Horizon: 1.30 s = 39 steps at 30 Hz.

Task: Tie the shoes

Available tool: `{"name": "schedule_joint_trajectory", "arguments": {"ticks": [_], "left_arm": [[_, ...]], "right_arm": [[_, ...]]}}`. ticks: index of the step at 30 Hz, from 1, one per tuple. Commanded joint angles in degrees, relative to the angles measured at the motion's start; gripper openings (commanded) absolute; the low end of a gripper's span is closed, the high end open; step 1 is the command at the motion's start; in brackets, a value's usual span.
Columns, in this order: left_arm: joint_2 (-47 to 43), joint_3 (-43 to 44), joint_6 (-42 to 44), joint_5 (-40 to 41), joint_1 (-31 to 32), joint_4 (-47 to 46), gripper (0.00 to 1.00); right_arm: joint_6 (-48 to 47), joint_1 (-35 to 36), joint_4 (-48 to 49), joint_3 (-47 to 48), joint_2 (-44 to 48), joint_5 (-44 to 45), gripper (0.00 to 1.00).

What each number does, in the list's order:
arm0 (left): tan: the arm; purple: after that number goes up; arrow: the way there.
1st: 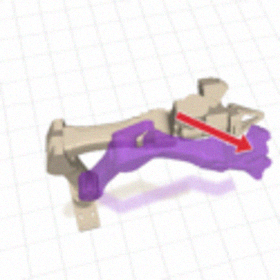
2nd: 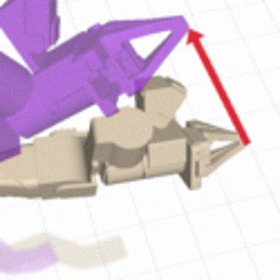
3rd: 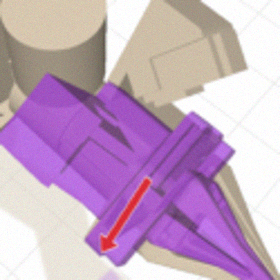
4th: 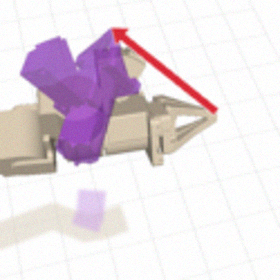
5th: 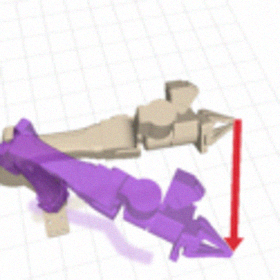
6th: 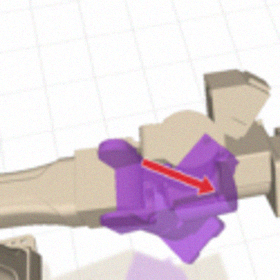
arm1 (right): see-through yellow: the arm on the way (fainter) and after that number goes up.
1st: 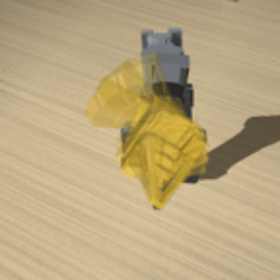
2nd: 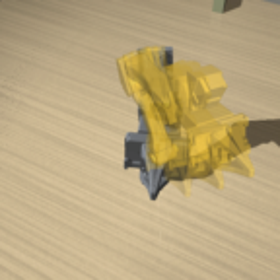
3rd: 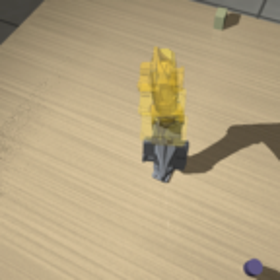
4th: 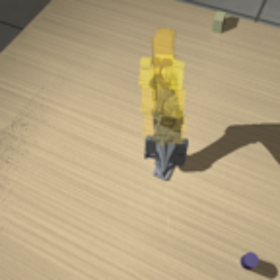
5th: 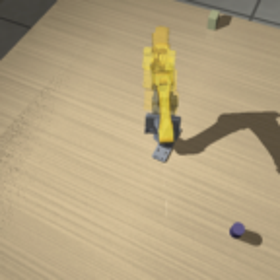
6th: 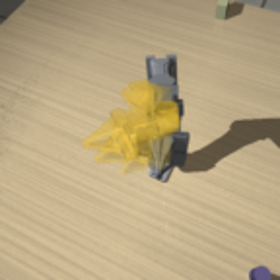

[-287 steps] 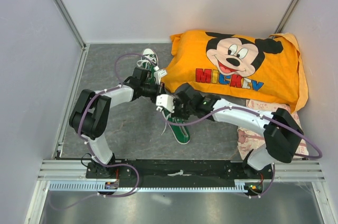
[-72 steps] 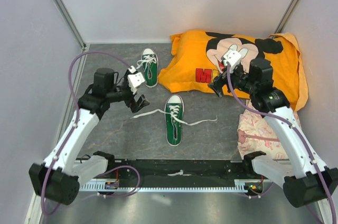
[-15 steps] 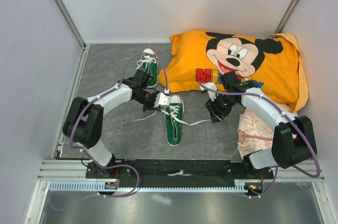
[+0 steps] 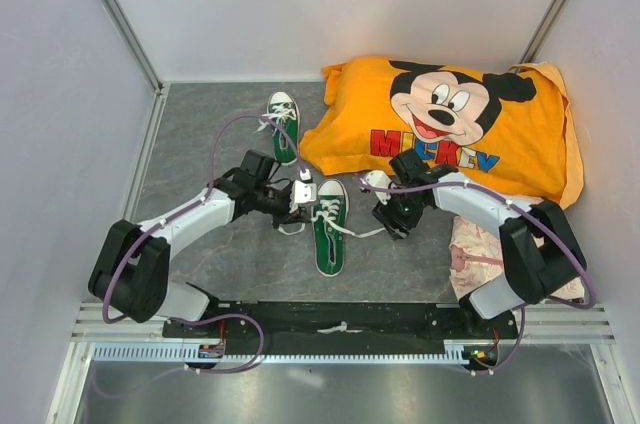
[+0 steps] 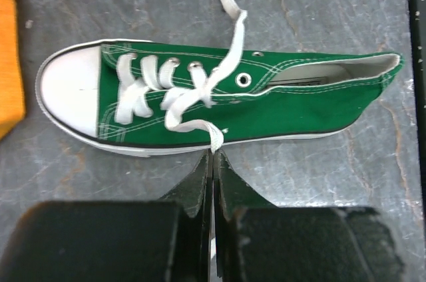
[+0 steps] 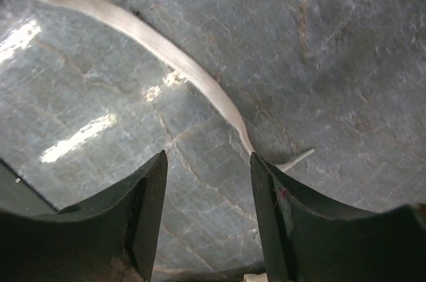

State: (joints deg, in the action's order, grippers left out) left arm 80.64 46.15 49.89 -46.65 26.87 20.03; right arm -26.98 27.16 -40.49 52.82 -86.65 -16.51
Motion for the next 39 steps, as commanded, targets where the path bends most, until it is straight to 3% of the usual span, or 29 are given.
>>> {"name": "schedule_joint_trajectory", "arguments": {"ticks": [1, 6, 9, 10, 11, 15, 23, 38, 39], "left_arm": [[-2.9, -2.3, -4.4, -1.9, 0.6, -5.6, 0.02], [-5.2, -4.4, -5.7, -2.2, 0.9, -8.9, 0.01], [-7.3, -6.1, -9.2, -3.1, 1.2, -13.3, 0.02], [-7.9, -6.7, -9.8, -3.3, 1.2, -14.4, 0.01], [-8.5, -7.3, -10.2, -3.4, 1.3, -16.9, 0.01], [-11.5, -11.2, -12.9, -1.7, 1.4, -23.4, 0.02], [-15.4, -14.9, -9.7, -3.1, 1.4, -24.7, 0.02], [-16.3, -16.4, -4.5, -3.5, 1.7, -25.3, 0.02], [-16.3, -16.4, -4.6, -3.3, 1.7, -25.4, 0.02]], "right_arm": [[0.4, 1.1, 5.1, -1.9, -2.2, 8.2, 0.62], [2.0, 1.2, 7.4, -3.6, -4.3, 11.9, 0.55], [2.8, 1.2, 7.4, -3.2, -5.5, 10.7, 0.3], [3.2, 1.2, 7.2, -2.6, -5.6, 10.5, 0.08], [4.1, 1.1, 7.0, -1.9, -5.6, 10.2, 0.01], [6.1, 1.0, 6.1, 1.6, -2.7, 8.3, 0.0], [11.2, -0.1, 8.8, 17.3, 0.4, -1.0, 0.0], [16.3, 13.7, 11.1, 46.1, -23.8, -8.2, 0.0], [16.3, 14.1, 10.4, 46.9, -24.7, -8.8, 0.09]]}}
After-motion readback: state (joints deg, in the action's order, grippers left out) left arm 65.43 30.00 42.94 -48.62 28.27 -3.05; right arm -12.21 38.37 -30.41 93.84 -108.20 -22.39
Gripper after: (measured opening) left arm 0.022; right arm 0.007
